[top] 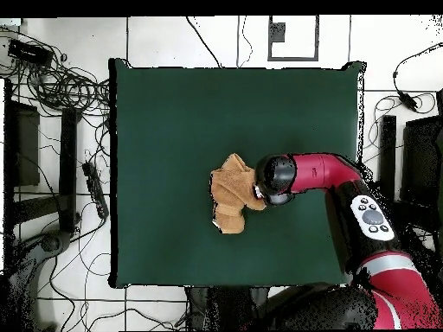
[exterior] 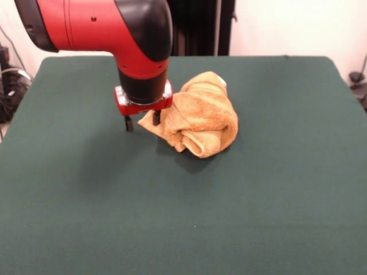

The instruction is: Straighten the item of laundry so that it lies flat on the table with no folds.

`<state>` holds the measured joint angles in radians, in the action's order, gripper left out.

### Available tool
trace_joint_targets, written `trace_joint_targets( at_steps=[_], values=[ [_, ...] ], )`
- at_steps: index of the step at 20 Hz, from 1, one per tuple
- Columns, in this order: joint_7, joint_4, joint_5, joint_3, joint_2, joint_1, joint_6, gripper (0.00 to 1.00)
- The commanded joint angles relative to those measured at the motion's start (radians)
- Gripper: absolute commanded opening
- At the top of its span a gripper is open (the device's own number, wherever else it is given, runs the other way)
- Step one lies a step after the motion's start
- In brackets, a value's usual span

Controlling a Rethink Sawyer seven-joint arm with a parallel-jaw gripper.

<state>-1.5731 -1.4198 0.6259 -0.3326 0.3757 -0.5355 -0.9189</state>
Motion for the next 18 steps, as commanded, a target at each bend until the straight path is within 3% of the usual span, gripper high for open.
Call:
trace_joint_targets(
  at_steps=[1, 6, 7, 18],
  values=[
    [0.053, 0.059, 0.024, -0.019, -0.113, 0.046, -0.012, 1.0],
    [0.075, 0.052, 0.022, -0.033, -0.122, 0.036, -0.006, 1.0],
    [0.078, 0.051, 0.022, -0.034, -0.124, 0.034, -0.006, 0.0],
    [0.085, 0.047, 0.007, -0.046, -0.136, 0.026, -0.004, 0.0]
  ],
)
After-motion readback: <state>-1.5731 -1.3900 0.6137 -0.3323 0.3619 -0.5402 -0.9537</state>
